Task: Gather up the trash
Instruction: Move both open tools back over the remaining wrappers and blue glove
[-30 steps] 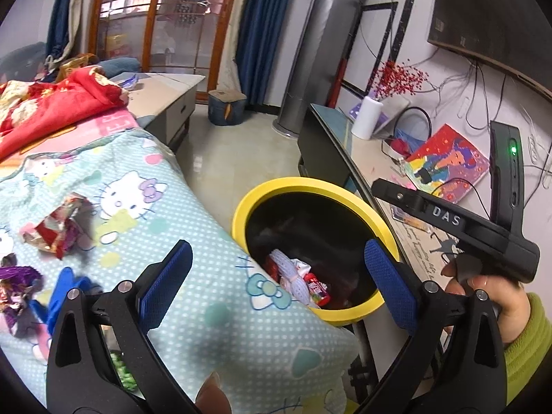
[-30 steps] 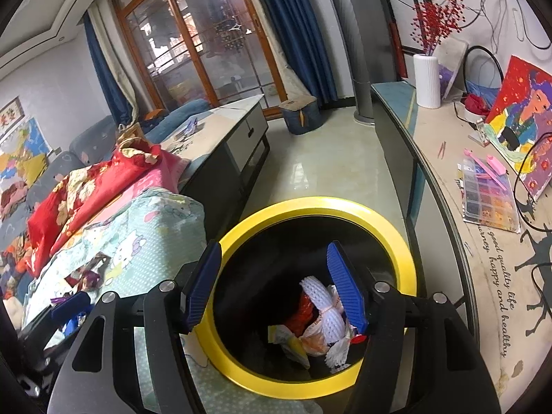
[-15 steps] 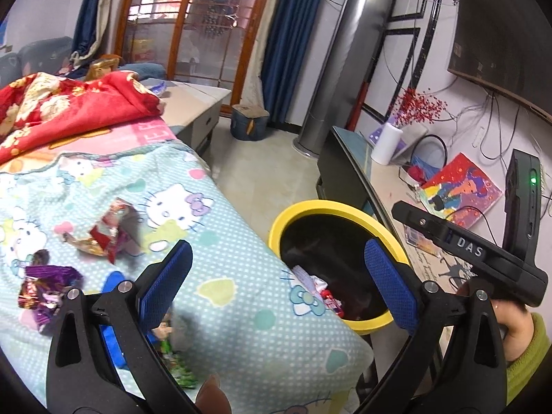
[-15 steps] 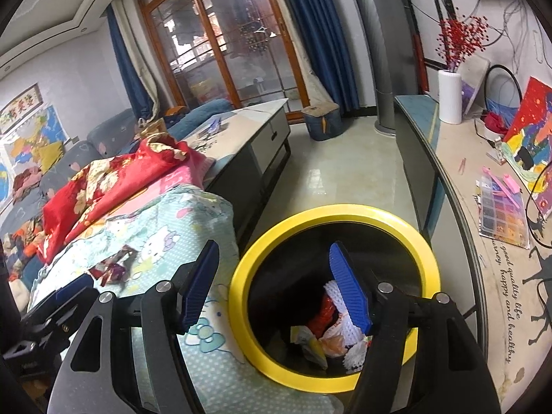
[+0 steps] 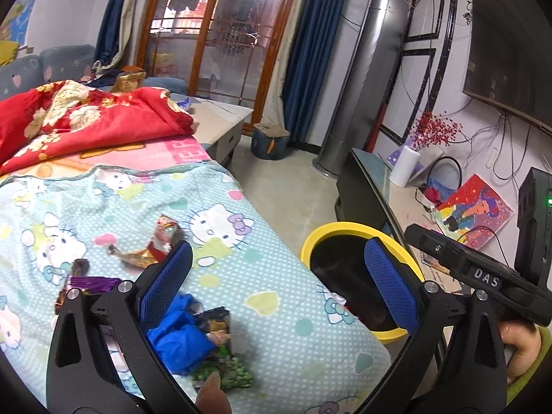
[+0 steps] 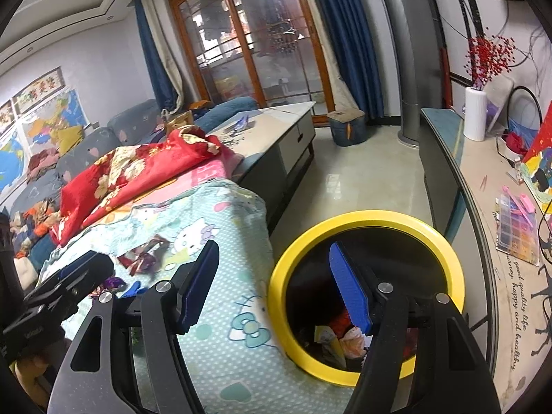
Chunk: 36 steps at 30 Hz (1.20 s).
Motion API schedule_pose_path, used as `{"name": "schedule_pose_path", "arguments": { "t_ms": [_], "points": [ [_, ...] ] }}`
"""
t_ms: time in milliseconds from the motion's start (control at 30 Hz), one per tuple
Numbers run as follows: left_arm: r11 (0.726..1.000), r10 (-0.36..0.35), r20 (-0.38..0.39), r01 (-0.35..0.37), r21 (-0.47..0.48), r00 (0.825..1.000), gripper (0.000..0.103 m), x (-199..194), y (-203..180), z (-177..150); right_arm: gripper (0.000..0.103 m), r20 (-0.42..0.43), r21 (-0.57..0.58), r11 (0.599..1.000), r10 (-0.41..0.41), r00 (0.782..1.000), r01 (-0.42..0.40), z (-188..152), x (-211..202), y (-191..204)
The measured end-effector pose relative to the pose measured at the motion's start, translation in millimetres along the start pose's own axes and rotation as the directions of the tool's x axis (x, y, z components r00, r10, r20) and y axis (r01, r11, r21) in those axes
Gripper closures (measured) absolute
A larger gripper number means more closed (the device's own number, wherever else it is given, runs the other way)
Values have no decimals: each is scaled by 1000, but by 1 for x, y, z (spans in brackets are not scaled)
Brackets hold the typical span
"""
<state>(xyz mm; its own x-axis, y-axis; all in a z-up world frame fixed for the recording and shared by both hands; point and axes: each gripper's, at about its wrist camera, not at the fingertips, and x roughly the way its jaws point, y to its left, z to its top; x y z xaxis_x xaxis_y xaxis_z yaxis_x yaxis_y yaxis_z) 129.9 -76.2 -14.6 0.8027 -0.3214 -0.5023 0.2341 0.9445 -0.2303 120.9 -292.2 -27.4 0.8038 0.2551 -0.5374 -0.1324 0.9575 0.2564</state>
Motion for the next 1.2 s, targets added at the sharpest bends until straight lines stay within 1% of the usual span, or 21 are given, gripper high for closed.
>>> {"name": "schedule_pose_path", "arguments": {
  "t_ms": [367,767,1033,1200],
  "points": [
    [996,59,42,-55,-74,997,11,-18,35,10,39,-4,-60,997,50,999,-51,-3,-3,32],
    [973,151,90,-132,-187,984,11,-44,89,22,39,-41,-137,983,119,992,-124,-15,-2,74],
    [950,218,78,-194,-244,973,11,-56,124,23,39,-89,-223,956,177,980,-193,-30,2,117],
    [926,279,45,-257,-275,959,11,-61,150,20,39,-126,-277,932,204,971,-232,-42,5,143]
  ]
}}
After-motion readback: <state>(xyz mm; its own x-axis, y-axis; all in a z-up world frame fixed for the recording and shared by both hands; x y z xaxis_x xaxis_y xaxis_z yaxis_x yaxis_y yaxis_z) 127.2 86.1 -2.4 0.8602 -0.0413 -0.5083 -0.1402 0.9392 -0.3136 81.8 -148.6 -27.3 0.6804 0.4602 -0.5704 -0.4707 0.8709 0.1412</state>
